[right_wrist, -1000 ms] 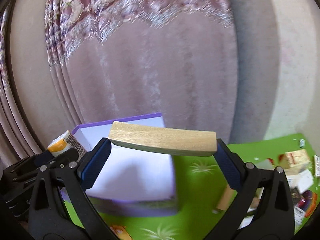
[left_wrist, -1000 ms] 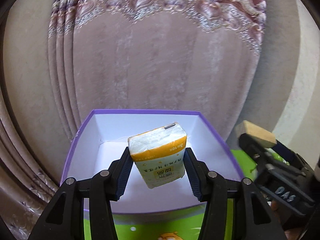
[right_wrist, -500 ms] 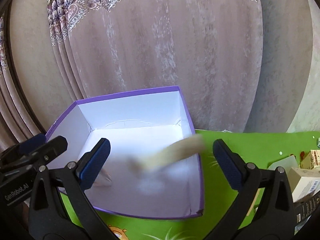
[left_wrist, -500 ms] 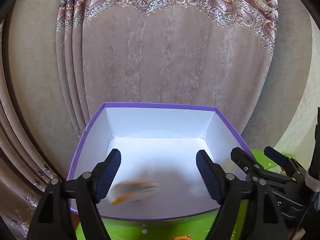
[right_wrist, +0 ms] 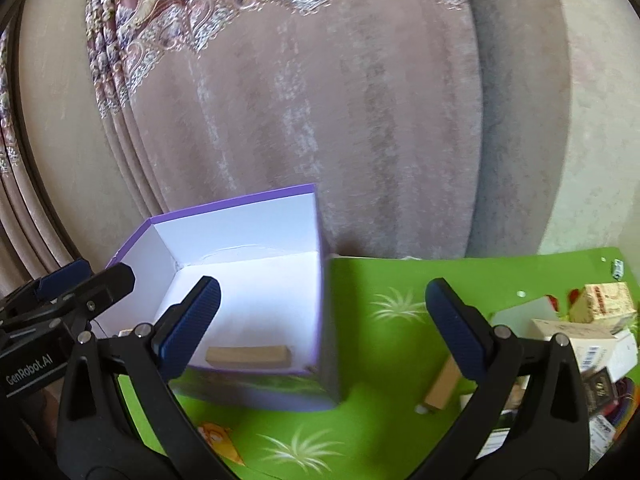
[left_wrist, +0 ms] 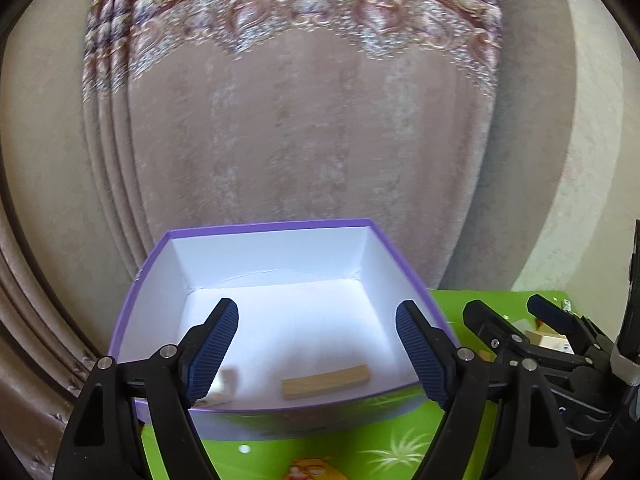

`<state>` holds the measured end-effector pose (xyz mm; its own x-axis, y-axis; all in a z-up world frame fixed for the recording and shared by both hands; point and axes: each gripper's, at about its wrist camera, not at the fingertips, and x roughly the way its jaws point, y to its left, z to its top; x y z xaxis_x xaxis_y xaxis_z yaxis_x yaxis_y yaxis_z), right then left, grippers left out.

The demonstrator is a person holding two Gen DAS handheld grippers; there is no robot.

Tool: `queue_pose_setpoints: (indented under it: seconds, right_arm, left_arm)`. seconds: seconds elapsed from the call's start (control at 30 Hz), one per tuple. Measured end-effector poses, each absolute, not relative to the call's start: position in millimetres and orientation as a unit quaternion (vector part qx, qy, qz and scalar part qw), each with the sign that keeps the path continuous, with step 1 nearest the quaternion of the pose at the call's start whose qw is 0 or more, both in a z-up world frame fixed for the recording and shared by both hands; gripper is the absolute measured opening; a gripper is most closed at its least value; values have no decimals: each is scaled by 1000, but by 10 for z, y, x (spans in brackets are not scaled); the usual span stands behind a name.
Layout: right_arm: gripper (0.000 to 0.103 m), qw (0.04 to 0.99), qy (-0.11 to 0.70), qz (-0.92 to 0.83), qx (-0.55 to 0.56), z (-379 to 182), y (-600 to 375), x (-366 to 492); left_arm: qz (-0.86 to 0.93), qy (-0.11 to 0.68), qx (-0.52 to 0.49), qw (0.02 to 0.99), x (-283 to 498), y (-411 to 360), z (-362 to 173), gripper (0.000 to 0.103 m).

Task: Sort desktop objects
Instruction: 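Carry tissue pack and wooden block into the purple box and release both, then grasp the black box with the left tool while the right tool grasps the blue-green case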

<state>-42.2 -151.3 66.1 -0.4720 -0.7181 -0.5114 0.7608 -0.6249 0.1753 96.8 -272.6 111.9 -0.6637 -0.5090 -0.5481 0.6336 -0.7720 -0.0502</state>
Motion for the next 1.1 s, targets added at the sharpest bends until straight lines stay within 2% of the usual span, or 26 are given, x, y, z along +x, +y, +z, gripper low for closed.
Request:
queue_pose_setpoints:
  seconds: [0.3,0.53,0.83,1.0,1.1]
  right_arm:
    - [102,435,1,-854,287,688,-1030,-648]
    - [102,377,8,-879,291,641,-381,-718]
    - [102,224,20,-922,315,494,792,-872]
    - [102,128,13,-932,340,347,1451,-1002]
    - [102,70,-6,-926,370,227,1813,-1050]
  left_arm:
    - [-915,97,263,291,754,-2375,1245,82]
    - [-932,94,267,224,534,-2056,1120,84]
    - [-947,57,303,90,134,-1284,760,84]
    - [-941,72,330,15,-89,-892,569,84]
    - [-940,25,341,1,-241,-641,483,85]
